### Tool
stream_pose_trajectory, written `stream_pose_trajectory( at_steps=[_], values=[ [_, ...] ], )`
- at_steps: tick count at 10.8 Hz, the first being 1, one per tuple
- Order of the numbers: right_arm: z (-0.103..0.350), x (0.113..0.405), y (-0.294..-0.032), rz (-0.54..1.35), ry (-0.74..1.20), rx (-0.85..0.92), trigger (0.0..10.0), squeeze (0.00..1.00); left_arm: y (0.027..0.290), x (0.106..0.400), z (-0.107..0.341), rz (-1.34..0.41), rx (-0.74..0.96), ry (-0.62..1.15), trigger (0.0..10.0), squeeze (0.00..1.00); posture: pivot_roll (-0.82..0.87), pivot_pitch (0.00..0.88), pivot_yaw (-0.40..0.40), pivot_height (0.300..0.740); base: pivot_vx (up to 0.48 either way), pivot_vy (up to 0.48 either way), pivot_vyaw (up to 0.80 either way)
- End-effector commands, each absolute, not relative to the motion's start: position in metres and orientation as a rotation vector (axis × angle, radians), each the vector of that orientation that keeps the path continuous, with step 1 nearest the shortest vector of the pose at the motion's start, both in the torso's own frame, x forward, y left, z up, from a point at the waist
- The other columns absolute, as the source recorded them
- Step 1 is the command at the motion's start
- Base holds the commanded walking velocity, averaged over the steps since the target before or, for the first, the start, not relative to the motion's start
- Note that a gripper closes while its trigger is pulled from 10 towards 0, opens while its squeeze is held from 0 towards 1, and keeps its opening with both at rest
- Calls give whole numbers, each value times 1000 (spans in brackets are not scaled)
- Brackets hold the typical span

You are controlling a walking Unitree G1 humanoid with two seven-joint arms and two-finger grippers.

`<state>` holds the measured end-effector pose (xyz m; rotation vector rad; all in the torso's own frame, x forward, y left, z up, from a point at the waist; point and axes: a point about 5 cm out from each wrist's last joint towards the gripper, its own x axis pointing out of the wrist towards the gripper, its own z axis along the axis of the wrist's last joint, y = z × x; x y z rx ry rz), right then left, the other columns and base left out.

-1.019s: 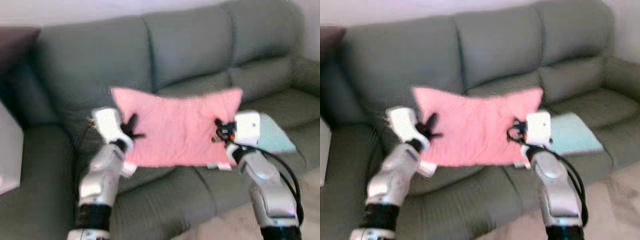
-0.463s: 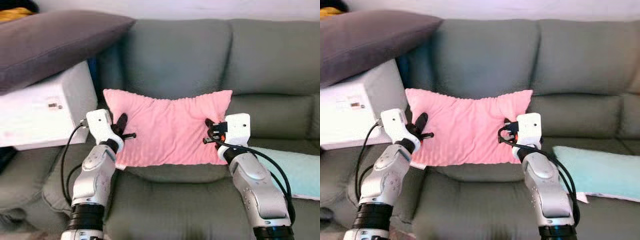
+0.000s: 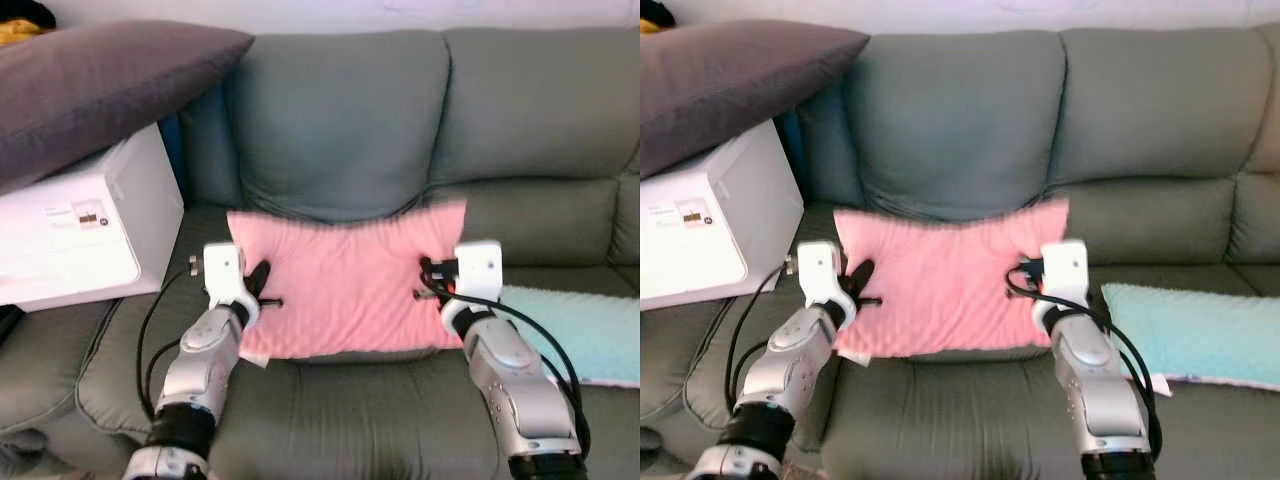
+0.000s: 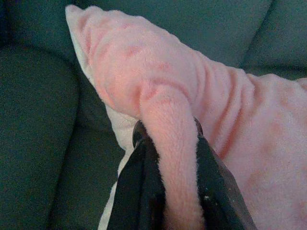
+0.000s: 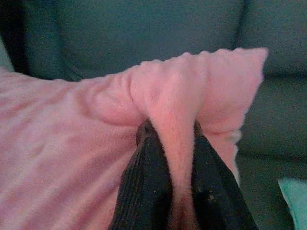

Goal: Move the pillow to the sofa

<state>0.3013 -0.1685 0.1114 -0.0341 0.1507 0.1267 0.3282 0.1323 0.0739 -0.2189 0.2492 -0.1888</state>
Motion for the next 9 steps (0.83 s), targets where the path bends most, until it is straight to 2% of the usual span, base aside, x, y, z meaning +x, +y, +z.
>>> stream_pose_trajectory(
  at_steps=[1, 4, 6, 9],
  values=[
    [112, 303, -175, 103, 138, -45, 10000, 0, 139, 331, 72, -186, -182, 244, 10000, 0, -205, 8, 27, 740, 0, 0, 0],
    [88, 300, -191, -16, 230, -40, 10000, 0, 148, 324, 52, -188, -185, 285, 10000, 0, -210, 101, 48, 740, 0, 0, 0],
    [84, 284, -188, -38, 234, -18, 10000, 0, 151, 307, 40, -185, -189, 300, 10000, 0, -196, 198, 68, 740, 0, 0, 0],
    [82, 278, -177, -32, 238, 3, 10000, 0, 154, 297, 34, -200, -171, 310, 10000, 0, -179, 273, 77, 740, 0, 0, 0]
  ],
)
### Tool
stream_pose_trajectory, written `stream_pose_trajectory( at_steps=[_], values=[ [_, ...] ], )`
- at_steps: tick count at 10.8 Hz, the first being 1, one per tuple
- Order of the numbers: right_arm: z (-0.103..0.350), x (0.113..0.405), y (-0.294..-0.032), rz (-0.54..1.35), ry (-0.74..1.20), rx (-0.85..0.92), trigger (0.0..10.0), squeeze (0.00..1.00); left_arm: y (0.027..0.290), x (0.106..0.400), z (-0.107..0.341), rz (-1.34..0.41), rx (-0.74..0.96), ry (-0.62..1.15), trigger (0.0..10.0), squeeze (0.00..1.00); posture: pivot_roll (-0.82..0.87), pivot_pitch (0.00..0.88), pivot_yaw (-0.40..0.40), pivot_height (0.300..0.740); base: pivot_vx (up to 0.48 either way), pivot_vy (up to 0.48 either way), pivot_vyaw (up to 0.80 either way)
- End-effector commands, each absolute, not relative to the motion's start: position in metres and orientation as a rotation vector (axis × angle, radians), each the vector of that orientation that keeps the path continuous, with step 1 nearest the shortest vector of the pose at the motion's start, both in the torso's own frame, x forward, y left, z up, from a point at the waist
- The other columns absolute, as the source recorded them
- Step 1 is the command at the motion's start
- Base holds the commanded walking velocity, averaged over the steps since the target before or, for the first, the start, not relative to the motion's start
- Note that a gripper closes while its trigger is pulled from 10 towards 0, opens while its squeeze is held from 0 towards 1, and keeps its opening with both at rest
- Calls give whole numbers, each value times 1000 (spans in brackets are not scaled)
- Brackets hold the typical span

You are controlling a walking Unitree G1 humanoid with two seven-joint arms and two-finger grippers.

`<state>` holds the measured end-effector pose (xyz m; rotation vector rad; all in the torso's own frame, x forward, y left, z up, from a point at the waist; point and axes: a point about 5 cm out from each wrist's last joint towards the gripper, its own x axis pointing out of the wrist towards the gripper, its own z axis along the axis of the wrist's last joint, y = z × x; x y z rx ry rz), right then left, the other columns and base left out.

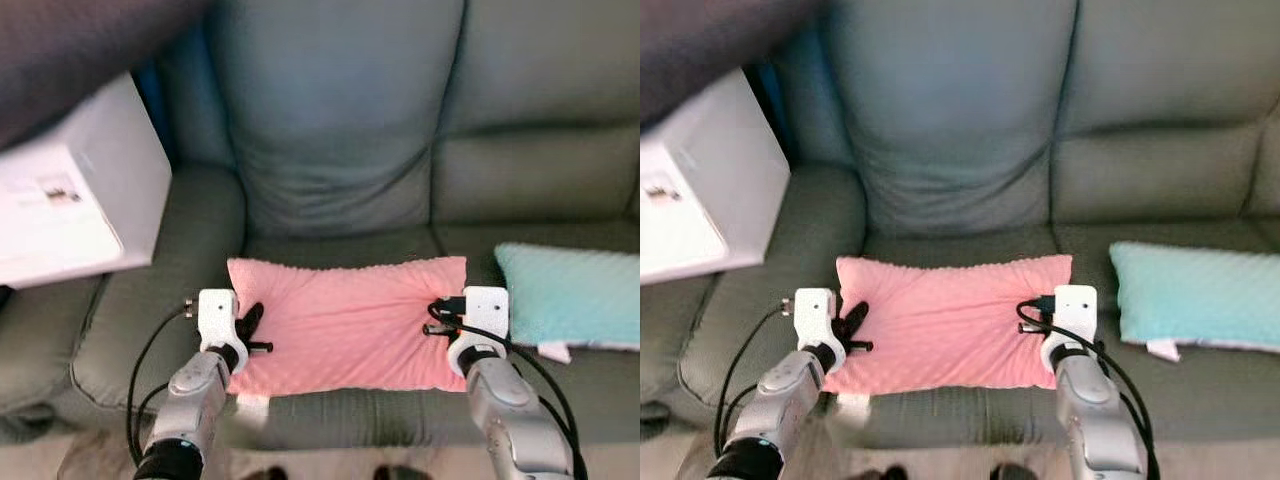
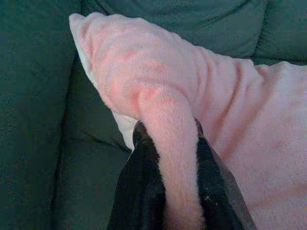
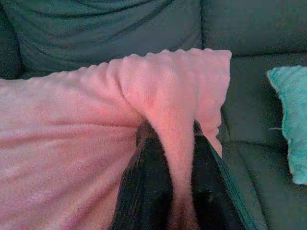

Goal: Move the pillow to the sofa

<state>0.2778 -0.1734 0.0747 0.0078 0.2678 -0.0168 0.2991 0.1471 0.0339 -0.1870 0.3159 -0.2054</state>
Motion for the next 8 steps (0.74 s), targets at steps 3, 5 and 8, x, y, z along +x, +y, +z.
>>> stream_pose_trajectory(
  at_steps=[3, 5, 8],
  values=[
    [89, 280, -168, -44, 228, 3, 10000, 0, 154, 309, 50, -172, -153, 256, 10000, 0, -171, 337, 79, 740, 0, 0, 0],
    [89, 278, -178, -108, 226, -15, 10000, 0, 151, 315, 56, -174, -144, 235, 10000, 0, -166, 364, 83, 740, 0, 0, 0],
    [102, 293, -196, -162, 182, -43, 10000, 0, 157, 343, 78, -122, -164, 185, 10000, 0, -181, 390, 80, 740, 0, 0, 0]
  ],
)
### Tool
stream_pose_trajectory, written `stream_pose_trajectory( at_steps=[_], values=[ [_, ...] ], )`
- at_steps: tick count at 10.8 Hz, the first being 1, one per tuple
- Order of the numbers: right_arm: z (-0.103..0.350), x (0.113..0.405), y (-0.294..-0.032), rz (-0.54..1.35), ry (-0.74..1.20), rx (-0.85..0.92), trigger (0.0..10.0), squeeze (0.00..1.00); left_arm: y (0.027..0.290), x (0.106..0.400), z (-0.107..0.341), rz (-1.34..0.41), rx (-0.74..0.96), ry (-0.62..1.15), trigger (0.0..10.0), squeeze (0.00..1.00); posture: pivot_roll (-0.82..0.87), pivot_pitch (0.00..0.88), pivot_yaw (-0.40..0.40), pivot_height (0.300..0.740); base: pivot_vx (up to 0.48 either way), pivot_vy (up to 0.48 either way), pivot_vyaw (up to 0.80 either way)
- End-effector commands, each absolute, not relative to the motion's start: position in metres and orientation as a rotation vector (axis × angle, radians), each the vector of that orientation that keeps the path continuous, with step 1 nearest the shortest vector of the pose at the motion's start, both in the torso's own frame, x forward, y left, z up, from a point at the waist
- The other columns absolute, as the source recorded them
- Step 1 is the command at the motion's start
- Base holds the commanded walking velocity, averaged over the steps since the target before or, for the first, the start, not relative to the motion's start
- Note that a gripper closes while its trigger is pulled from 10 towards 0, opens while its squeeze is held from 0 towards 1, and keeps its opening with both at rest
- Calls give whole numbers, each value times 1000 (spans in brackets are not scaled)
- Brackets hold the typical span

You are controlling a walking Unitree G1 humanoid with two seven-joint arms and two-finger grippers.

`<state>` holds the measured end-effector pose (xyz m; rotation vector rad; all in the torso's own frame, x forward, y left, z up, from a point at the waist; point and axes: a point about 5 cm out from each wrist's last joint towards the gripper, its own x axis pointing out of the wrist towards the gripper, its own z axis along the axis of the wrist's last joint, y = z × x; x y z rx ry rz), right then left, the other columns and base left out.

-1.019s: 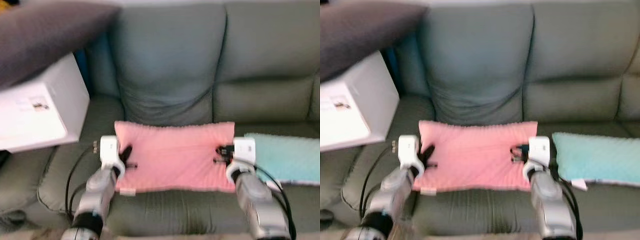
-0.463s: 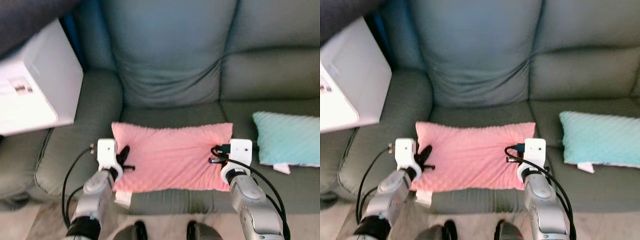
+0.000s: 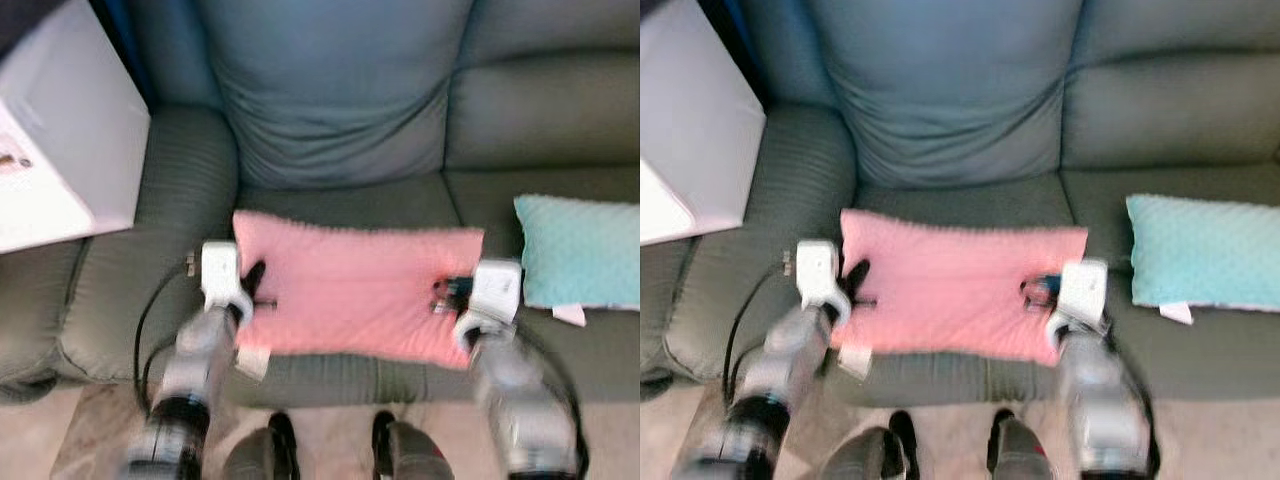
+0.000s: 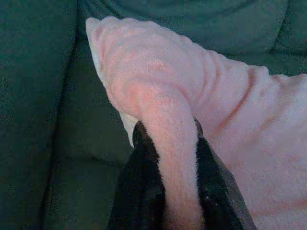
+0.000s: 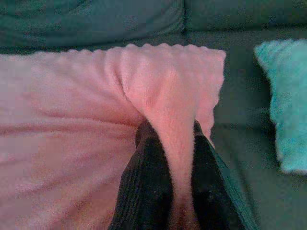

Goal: Move the pillow to the sofa

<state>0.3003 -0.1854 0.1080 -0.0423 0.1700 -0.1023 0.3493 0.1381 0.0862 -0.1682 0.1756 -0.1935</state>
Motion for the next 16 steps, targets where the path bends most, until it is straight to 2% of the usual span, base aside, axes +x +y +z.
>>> stream_pose_trajectory(
  at_steps=[1, 5, 7, 8, 10, 15, 16],
  values=[
    [109, 303, -205, -180, 163, -62, 10000, 0, 154, 355, 91, -116, -179, 155, 10000, 0, -182, 392, 80, 740, 0, 0, 0],
    [117, 333, -231, -218, 138, -105, 10000, 0, 144, 373, 103, -54, -224, 147, 10000, 0, -219, 429, 80, 740, 0, 0, 0],
    [112, 339, -230, -199, 146, -114, 10000, 0, 146, 371, 98, -13, -230, 159, 10000, 0, -221, 441, 75, 740, 0, 0, 0],
    [114, 345, -226, -203, 135, -113, 10000, 0, 149, 369, 94, 49, -288, 160, 10000, 0, -227, 452, 66, 740, 0, 0, 0],
    [120, 352, -211, -176, 95, -133, 10000, 0, 149, 369, 94, 77, -272, 153, 10000, 0, -239, 461, 55, 740, 0, 0, 0],
    [130, 358, -210, -172, 32, -127, 10000, 0, 152, 379, 115, 128, -336, 78, 10000, 0, -253, 467, 47, 740, 0, 0, 0],
    [129, 358, -210, -178, 28, -124, 10000, 973, 151, 380, 115, 129, -343, 75, 10000, 286, -252, 466, 51, 740, 0, 0, 0]
  ],
)
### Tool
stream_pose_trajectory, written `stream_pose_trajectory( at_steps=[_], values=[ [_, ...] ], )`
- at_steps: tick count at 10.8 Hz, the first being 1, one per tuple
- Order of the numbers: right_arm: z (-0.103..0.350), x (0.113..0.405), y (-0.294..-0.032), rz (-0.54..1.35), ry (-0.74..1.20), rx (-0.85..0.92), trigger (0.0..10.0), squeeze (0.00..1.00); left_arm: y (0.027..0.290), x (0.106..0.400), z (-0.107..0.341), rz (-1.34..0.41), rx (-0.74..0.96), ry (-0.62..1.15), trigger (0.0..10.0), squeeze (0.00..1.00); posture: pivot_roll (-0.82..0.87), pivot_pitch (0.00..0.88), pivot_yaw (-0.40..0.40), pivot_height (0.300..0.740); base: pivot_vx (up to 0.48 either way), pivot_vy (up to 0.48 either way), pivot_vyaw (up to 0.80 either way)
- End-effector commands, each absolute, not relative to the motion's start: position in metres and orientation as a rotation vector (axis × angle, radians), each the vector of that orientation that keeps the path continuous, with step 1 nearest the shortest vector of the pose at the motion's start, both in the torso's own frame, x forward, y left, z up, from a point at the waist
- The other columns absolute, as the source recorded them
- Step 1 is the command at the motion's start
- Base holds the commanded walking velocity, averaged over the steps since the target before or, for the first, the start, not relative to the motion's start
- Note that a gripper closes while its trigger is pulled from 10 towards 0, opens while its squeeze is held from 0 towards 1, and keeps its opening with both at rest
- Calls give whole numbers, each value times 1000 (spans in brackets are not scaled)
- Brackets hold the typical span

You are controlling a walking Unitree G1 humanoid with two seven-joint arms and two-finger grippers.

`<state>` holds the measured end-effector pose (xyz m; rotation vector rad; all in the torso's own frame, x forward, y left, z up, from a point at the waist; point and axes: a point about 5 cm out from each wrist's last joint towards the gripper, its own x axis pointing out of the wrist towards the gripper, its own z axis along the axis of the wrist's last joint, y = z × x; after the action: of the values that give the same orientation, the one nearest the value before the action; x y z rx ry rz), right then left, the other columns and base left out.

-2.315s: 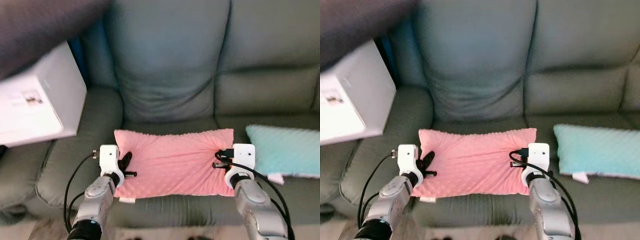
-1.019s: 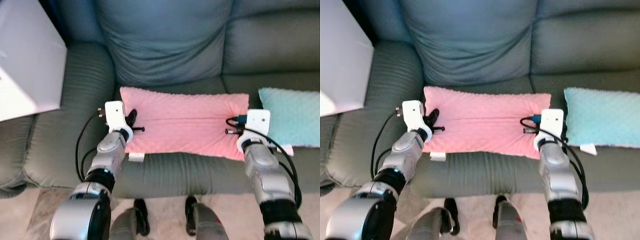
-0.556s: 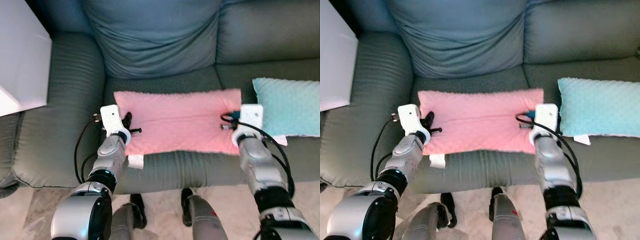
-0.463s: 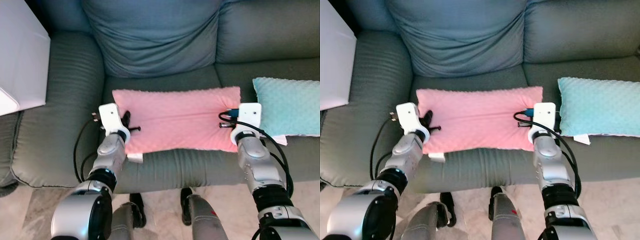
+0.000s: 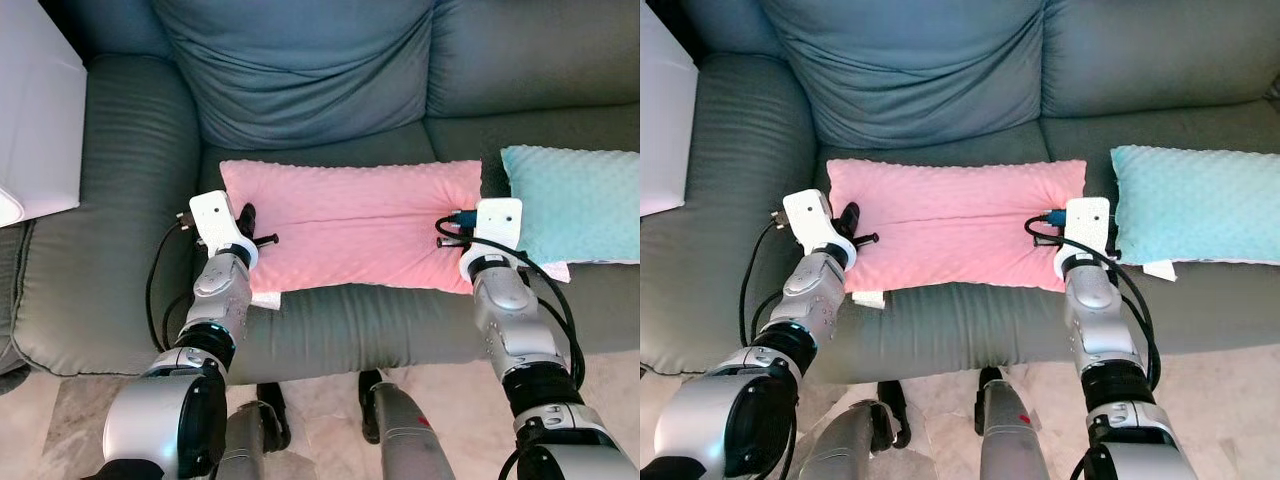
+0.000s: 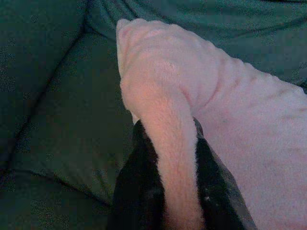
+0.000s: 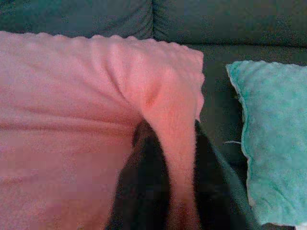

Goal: Move the pillow to the sofa

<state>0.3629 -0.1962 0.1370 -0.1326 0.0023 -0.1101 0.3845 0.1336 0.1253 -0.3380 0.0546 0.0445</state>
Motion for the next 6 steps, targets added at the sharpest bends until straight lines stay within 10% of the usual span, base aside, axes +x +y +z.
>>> stream_pose_trajectory(
  at_steps=[1, 6],
  values=[
    [128, 357, -211, -185, 23, -117, 10000, 1000, 149, 379, 114, 128, -352, 71, 10000, 1000, -253, 464, 53, 740, 0, 0, 0],
    [129, 357, -217, -209, 12, -108, 10000, 1000, 147, 376, 107, 142, -374, 93, 10000, 1000, -251, 465, 57, 740, 0, 0, 0]
  ],
)
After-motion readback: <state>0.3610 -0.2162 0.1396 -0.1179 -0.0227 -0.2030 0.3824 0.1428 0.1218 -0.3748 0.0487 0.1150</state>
